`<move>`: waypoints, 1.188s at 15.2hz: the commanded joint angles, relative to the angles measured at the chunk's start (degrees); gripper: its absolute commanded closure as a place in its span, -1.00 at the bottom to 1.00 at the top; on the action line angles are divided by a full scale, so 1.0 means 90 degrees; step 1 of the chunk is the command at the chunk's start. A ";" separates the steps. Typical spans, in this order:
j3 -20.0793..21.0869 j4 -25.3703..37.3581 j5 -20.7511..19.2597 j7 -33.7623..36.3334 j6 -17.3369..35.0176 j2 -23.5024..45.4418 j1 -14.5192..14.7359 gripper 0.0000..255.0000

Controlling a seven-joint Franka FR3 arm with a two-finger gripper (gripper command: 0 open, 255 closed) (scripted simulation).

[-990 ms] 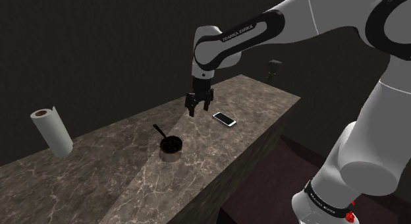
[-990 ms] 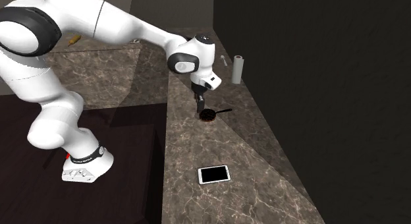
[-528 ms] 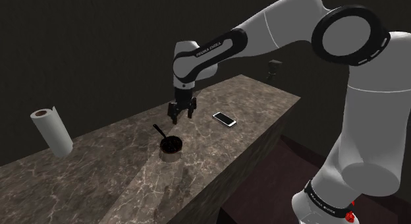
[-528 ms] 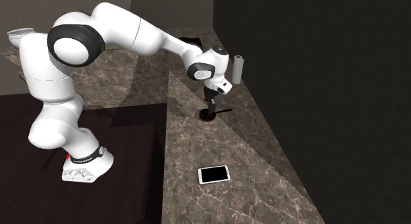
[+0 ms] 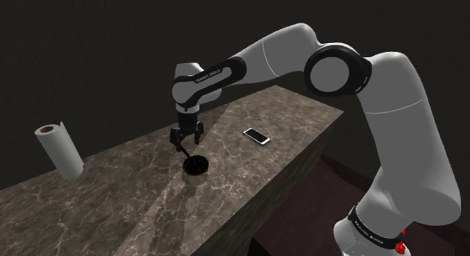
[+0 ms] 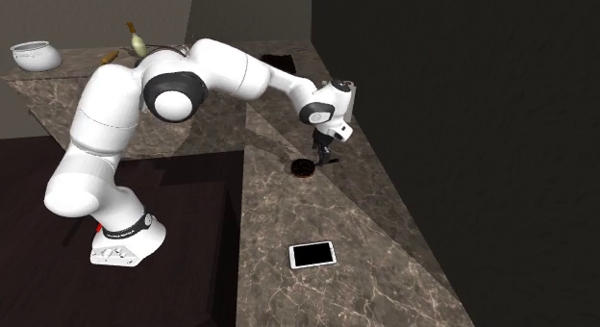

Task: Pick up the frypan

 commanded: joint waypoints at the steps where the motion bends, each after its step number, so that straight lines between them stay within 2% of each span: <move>1: -0.0002 0.0349 -0.0013 0.0007 -0.0076 0.0296 0.0022 -1.00; 10: -0.0012 0.0312 -0.0015 -0.0056 0.0335 0.0675 0.0037 -1.00; 11: -0.0013 0.0326 -0.0016 -0.0057 0.0329 0.0682 0.0036 1.00; 18: -0.0012 0.0323 -0.0016 -0.0055 0.0328 0.0679 0.0037 1.00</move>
